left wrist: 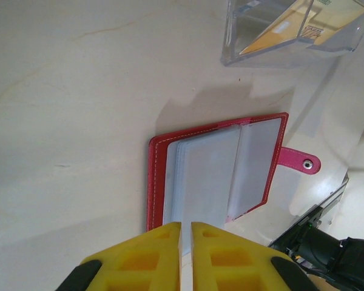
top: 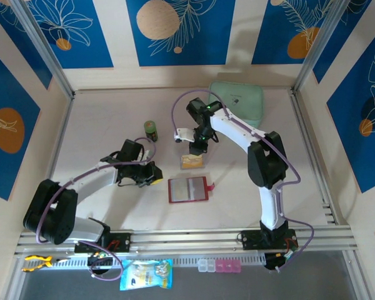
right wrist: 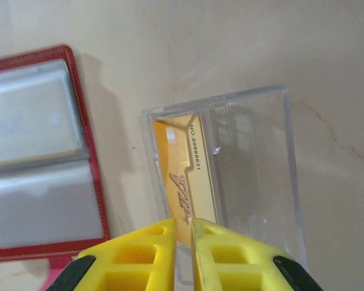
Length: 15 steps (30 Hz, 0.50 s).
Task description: Take the credit cards out of the card holder
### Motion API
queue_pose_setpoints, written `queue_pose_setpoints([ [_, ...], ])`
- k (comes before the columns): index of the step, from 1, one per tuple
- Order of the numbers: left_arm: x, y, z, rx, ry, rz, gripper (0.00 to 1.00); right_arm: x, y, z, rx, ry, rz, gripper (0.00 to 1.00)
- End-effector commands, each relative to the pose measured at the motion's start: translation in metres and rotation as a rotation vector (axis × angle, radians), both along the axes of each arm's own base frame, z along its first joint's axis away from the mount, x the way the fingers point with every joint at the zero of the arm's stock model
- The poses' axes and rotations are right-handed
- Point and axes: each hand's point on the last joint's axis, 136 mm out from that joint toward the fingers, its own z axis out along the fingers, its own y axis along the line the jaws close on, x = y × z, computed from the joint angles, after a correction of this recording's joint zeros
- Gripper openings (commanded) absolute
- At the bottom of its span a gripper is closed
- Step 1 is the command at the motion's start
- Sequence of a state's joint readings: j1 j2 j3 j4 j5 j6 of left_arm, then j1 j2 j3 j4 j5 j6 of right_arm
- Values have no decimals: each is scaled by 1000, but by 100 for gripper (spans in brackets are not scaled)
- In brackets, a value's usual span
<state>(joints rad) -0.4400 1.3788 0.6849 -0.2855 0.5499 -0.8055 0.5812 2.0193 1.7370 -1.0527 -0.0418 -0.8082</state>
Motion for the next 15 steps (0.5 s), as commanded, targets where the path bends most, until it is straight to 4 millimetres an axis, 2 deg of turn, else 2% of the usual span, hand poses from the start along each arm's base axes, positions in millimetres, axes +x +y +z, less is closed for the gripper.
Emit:
queue_pose_setpoints([
  [1,-3,-9,-2,-22,14,-24,11,-4,14,26,119,21,-135,15],
  [7,-7,-18,-6,-26,24,-44,10,-12,20,24,202,118,-409,14],
  [15,-12,-26,-13,-15,39,-72,9,-34,23,22,299,329,-813,13],
])
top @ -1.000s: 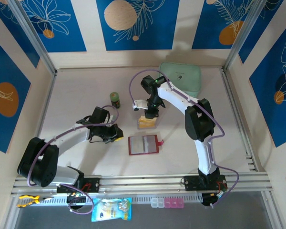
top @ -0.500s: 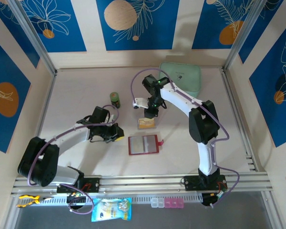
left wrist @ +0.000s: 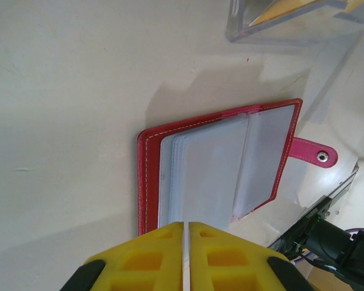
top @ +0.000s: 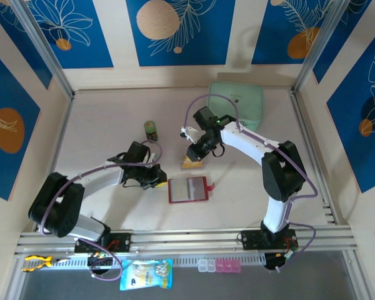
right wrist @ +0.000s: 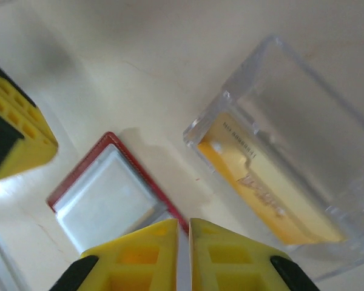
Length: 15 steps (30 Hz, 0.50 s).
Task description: Take the credit cards out of the card holder
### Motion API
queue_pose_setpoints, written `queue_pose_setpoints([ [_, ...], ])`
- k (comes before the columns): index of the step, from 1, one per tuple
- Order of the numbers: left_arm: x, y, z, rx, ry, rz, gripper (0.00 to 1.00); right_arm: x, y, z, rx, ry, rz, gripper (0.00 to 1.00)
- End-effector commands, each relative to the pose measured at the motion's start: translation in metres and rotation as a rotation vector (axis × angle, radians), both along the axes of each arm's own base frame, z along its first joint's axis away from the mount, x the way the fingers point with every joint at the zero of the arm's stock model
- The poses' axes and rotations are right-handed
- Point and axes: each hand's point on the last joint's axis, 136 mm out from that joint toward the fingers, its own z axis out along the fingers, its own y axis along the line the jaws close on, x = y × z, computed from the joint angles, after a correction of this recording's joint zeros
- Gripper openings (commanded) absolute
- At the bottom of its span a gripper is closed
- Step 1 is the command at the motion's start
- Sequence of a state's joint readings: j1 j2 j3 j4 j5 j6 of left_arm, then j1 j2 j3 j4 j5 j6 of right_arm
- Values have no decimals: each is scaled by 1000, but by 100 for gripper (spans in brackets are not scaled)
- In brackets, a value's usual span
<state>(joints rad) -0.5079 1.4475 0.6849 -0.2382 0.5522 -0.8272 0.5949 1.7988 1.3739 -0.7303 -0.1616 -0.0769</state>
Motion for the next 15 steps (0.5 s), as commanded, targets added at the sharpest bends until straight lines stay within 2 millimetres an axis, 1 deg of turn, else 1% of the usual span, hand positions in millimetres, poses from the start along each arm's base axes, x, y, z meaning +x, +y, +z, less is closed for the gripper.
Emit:
queue_pose_setpoints([
  [1,-2,-8,1,-20,8,-20,9,-7,14,22,143,113,-233,13],
  [4,-5,-10,-2,-13,13,-28,9,-17,14,26,195,183,-357,11],
  [7,-7,-12,-6,-9,21,-36,9,-32,18,28,272,289,-456,11],
  [9,-8,-13,-9,-5,30,-41,8,-43,20,24,290,362,-509,11],
  [12,-10,-15,-13,0,42,-46,7,-60,24,16,267,470,-567,11],
  [15,-14,-15,-17,4,52,-48,7,-74,28,8,226,487,-565,11],
])
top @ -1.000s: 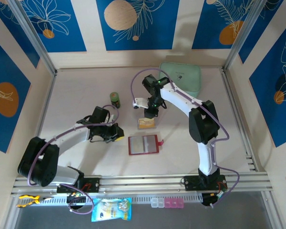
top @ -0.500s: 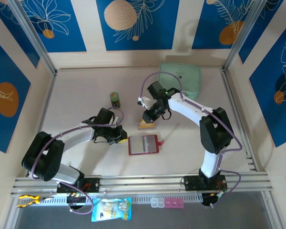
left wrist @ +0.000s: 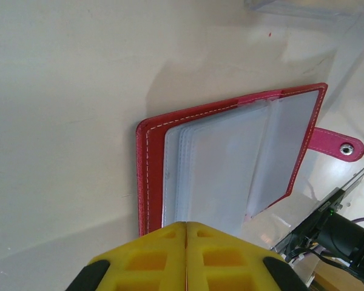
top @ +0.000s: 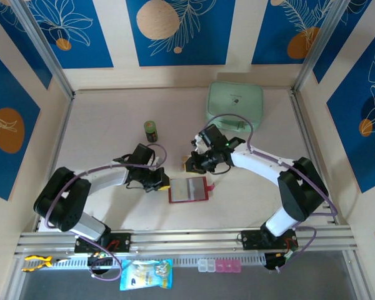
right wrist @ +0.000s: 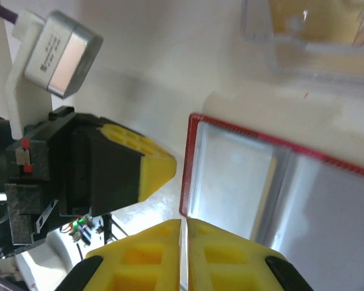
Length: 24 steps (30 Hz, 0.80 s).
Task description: Take the credit cards out of the card holder
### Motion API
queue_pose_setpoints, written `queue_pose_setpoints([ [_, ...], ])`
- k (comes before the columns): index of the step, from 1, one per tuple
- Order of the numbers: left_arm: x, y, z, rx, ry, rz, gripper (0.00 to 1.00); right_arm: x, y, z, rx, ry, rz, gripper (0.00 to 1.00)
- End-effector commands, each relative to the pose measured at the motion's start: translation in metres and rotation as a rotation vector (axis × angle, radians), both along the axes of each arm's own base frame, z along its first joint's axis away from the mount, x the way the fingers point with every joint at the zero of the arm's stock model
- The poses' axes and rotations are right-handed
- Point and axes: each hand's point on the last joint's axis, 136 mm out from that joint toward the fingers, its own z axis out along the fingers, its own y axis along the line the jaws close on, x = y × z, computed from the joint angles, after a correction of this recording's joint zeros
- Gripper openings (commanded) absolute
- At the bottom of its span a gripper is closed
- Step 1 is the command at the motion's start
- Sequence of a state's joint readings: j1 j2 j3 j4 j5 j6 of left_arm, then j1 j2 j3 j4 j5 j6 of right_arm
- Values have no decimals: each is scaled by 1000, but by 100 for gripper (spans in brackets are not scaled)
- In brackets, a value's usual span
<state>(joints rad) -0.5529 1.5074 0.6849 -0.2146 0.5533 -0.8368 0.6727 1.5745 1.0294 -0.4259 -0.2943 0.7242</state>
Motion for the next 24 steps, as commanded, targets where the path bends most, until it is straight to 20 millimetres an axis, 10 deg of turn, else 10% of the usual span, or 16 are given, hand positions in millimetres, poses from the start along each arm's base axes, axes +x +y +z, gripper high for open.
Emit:
queue_pose_setpoints([
  [1,-5,-4,-4,-9,18,-10,7,-17,11,1,22,91,-42,11],
  [24,-19,3,-27,58,70,-22,6,-41,19,-56,-101,224,0,26],
])
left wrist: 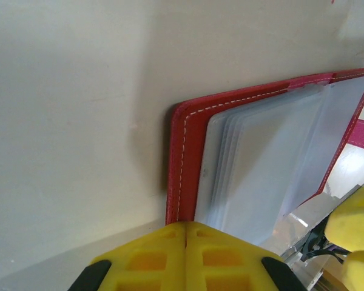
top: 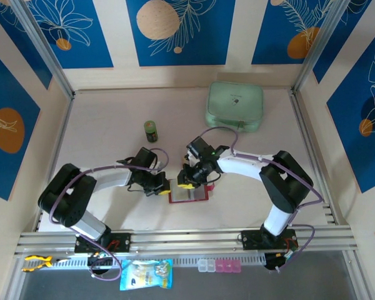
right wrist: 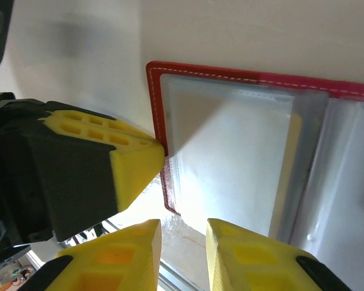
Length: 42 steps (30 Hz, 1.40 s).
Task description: Take the credit cards out of the card holder
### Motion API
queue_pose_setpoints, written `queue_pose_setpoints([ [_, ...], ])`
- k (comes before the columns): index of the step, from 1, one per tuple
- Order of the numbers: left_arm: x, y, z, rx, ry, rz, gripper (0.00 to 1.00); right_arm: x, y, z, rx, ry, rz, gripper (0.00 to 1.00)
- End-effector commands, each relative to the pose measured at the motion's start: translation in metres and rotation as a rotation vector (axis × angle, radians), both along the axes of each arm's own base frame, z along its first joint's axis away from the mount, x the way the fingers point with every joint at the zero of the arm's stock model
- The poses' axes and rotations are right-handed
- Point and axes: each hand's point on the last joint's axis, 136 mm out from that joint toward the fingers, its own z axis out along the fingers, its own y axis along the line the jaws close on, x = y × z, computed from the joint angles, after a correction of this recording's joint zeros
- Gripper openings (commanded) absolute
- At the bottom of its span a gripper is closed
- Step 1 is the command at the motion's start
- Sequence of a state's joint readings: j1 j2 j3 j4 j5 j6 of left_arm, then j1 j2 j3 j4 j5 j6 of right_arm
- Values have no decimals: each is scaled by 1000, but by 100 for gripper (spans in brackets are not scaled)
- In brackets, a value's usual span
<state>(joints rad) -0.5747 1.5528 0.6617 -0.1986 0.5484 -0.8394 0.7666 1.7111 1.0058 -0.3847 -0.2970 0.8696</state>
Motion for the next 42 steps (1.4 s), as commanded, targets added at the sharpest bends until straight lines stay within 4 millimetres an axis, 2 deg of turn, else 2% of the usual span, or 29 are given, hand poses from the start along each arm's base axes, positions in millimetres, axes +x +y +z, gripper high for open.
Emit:
queue_pose_setpoints([
  [1,-8,3,-10,30,28,-6,6,-10,1,-6,-17,44,21,27],
  [14,-9,6,-13,46,31,-5,5,-9,0,-18,-99,27,59,27],
  [42,-9,6,-15,50,37,-8,5,-4,-4,-28,-180,-2,87,27],
])
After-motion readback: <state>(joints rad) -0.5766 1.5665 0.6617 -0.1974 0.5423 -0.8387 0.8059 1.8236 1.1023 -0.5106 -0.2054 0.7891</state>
